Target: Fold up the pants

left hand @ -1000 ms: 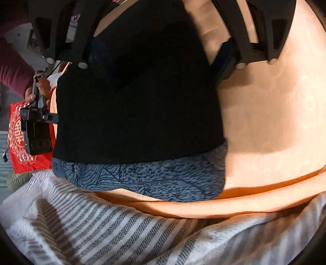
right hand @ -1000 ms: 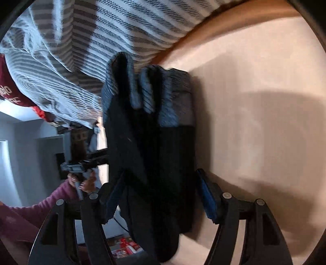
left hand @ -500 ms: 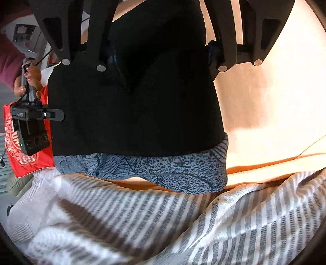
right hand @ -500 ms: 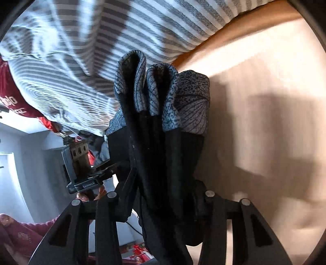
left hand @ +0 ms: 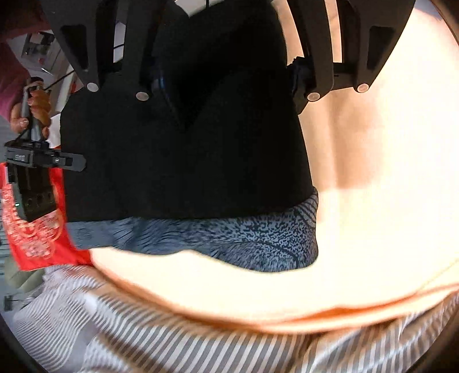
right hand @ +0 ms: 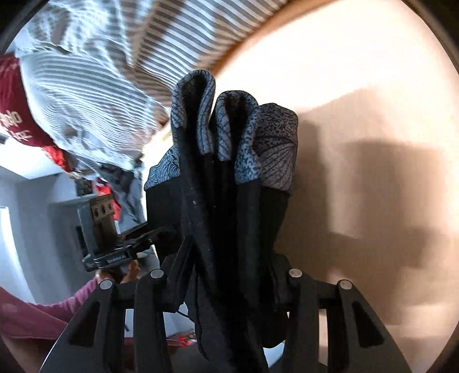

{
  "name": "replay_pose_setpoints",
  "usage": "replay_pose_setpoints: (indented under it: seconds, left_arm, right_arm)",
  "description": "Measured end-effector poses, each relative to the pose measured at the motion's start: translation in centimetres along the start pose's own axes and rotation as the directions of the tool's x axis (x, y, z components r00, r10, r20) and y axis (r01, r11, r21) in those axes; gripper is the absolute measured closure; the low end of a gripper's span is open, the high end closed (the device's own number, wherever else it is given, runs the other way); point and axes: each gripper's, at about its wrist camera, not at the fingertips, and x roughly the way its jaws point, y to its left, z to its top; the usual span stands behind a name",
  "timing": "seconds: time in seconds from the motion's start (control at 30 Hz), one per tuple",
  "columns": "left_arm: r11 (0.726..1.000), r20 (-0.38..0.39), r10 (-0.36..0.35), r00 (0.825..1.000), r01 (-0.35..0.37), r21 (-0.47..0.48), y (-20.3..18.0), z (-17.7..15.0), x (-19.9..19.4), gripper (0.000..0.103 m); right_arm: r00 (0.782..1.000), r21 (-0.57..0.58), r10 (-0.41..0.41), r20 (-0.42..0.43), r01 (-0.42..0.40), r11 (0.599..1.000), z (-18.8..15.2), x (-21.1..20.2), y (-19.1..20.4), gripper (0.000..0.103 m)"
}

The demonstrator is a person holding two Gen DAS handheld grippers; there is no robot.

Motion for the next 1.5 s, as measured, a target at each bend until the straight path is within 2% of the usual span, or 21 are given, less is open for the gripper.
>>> replay_pose_setpoints:
  seconds: [0.03,0.07,0.13,0.2,0.27,0.37,0.43,0.53,0.6,0.63,0.67,0.77,0.87,0.93,1.03,1.17,1.23,1.3,1.4,1.5]
  left_arm:
    - [1.000,0.006,0.019,1.000,-0.019,-0.001,0.1,-0.1,0.3,0.036]
    - [0.999,0.025,0.052,0.998,-0.052,-0.009,-0.1,-0.2,0.3,0.026]
    - [0.995,0.028,0.100,0.995,-0.100,-0.018,-0.6,-0.2,0.2,0.018]
    - [0.992,0.037,0.127,0.991,-0.126,-0.026,-0.1,0.0,-0.1,0.018]
    - [0.987,0.046,0.160,0.986,-0.158,-0.032,-0.4,-0.1,-0.5,0.018]
    - [0.971,0.097,0.237,0.967,-0.236,-0.022,-1.3,-0.5,-2.1,0.018]
    - [0.965,0.125,0.262,0.957,-0.262,-0.014,-1.8,-0.7,-3.2,0.018]
    - [0.962,0.164,0.268,0.949,-0.274,0.018,-0.9,-0.3,-6.4,0.018]
    - [0.961,0.180,0.257,0.949,-0.270,0.052,-1.8,-2.1,-7.9,0.018]
    - [0.959,0.192,0.252,0.948,-0.272,0.082,-2.8,-2.5,-8.2,0.018]
    - [0.956,0.199,0.253,0.947,-0.277,0.099,-3.5,-2.9,-8.4,0.018]
    - [0.951,0.205,0.249,0.947,-0.278,0.132,-5.7,-2.3,-7.0,0.018]
    - [0.946,0.200,0.273,0.941,-0.300,0.120,-6.3,-2.0,-5.4,0.018]
    - [0.933,0.193,0.310,0.931,-0.337,0.124,-6.5,-1.9,-3.7,0.018]
    - [0.930,0.152,0.331,0.931,-0.349,0.112,-6.5,-2.0,-1.5,0.018]
    - [0.900,0.157,0.395,0.905,-0.416,0.129,-6.9,-2.2,0.0,0.017]
    - [0.899,0.162,0.402,0.901,-0.422,0.119,-6.9,-2.2,0.2,0.012]
    - [0.903,0.168,0.403,0.900,-0.421,0.088,-6.7,-2.0,0.5,0.011]
    - [0.897,0.180,0.425,0.887,-0.440,0.050,-6.5,-1.8,1.0,0.002]
    - [0.902,0.186,0.418,0.889,-0.431,0.033,-6.1,-1.8,1.1,0.001]
  right_arm:
    - [1.000,0.005,-0.008,-0.001,0.008,1.000,-0.1,0.3,-0.5,0.055]
    - [1.000,0.003,-0.027,-0.001,0.027,1.000,-0.4,0.7,-0.9,0.052]
    - [0.999,0.005,-0.052,0.015,0.051,0.999,-0.4,0.8,-0.9,0.049]
    - [0.997,0.017,-0.070,0.022,0.069,0.997,-0.4,0.7,-0.8,0.046]
    - [0.992,0.014,-0.123,0.018,0.122,0.992,-0.2,0.7,-0.1,0.044]
    - [0.978,0.006,-0.207,0.019,0.206,0.978,-0.3,-0.2,0.9,0.044]
    - [0.967,0.014,-0.251,0.033,0.250,0.968,-0.5,-1.3,0.9,0.044]
    - [0.930,0.041,-0.360,0.075,0.358,0.933,-1.1,-3.1,1.5,0.044]
    - [0.884,0.046,-0.454,0.110,0.452,0.891,-1.7,-4.1,2.2,0.052]
    - [0.874,0.043,-0.469,0.128,0.467,0.883,-2.1,-4.6,2.5,0.066]
    - [0.867,0.039,-0.475,0.152,0.475,0.879,-2.4,-5.0,3.0,0.075]
    - [0.854,0.011,-0.472,0.219,0.481,0.877,-2.7,-5.4,5.2,0.076]
    - [0.861,-0.034,-0.462,0.211,0.479,0.877,-2.4,-3.7,6.8,0.076]
    - [0.842,-0.073,-0.504,0.193,0.525,0.848,-2.5,-2.3,7.3,0.076]
    - [0.814,-0.103,-0.555,0.172,0.576,0.811,-3.2,-1.0,6.9,0.076]
    - [0.779,-0.127,-0.609,0.145,0.625,0.770,-3.9,0.9,5.2,0.075]
    - [0.781,-0.124,-0.605,0.156,0.623,0.772,-3.9,1.2,4.8,0.075]
    - [0.796,-0.112,-0.584,0.157,0.602,0.791,-3.5,1.1,4.2,0.073]
    - [0.823,-0.095,-0.548,0.149,0.564,0.820,-3.4,0.8,3.2,0.072]
    - [0.832,-0.121,-0.537,0.141,0.553,0.825,-3.2,0.6,3.0,0.070]
